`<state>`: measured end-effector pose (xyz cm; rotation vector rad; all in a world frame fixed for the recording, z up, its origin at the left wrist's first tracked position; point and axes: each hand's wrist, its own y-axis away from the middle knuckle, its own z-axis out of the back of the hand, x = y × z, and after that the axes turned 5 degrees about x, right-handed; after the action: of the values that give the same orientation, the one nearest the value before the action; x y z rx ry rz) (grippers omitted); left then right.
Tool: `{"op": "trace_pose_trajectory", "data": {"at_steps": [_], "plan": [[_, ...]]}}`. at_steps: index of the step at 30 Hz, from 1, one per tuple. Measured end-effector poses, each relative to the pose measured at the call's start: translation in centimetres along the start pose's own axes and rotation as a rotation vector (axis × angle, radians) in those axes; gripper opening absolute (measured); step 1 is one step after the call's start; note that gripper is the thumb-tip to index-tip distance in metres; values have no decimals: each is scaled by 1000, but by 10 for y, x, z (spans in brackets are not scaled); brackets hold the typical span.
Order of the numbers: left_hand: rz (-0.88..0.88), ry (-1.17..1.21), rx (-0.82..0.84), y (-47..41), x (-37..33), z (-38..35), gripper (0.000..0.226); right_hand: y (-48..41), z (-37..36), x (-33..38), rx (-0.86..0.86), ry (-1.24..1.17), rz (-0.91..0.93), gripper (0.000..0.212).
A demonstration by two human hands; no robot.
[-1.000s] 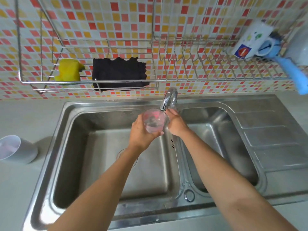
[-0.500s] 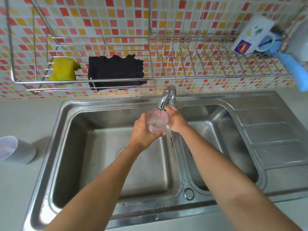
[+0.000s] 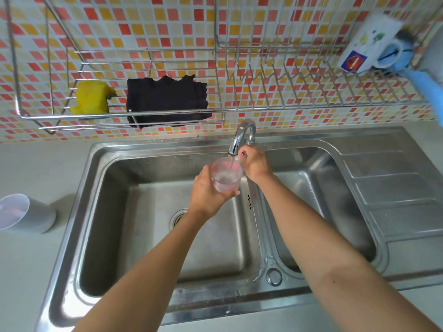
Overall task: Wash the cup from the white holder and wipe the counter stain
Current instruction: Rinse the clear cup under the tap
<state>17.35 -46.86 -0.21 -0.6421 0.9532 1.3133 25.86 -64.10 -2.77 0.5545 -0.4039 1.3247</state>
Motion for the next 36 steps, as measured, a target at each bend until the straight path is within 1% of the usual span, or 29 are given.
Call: {"op": "trace_pose_trajectory", "data": {"at_steps": [3, 6, 10, 15, 17, 19, 23, 25, 26, 29, 32, 36], "plan": [[-6, -4, 9, 1, 3, 1, 89, 4, 6, -5, -132, -139, -71, 22], [1, -12, 15, 2, 4, 2, 87, 10, 11, -14, -227, -175, -50, 14], [-4, -7, 16, 2, 3, 3, 84, 13, 13, -6, -233, -224, -68, 23], [-5, 43, -8, 1, -3, 1, 83, 55, -5, -8, -349, -372, -148, 38], [-24, 43, -5, -1, -4, -1, 82, 83, -24, -22, -367, -321, -149, 40], [-25, 49, -10, -2, -4, -2, 83, 112, -42, -37, -337, -235, -128, 39], [-27, 70, -19, -4, -4, -5, 86, 146, -67, -63, -187, -24, -58, 43], [-36, 58, -27, -3, -2, -5, 86, 153, -73, -70, -127, 33, -22, 47], [-38, 55, -38, -3, 0, -5, 85, 153, -76, -74, -119, 68, 0, 48], [-37, 29, -64, 0, 10, -4, 86, 155, -82, -77, -145, 284, 81, 49], [-29, -34, -61, 6, 25, -1, 86, 156, -82, -74, -163, 359, 138, 57], [9, -120, -26, 19, 50, 10, 79, 155, -82, -75, -159, 412, 157, 58]]}}
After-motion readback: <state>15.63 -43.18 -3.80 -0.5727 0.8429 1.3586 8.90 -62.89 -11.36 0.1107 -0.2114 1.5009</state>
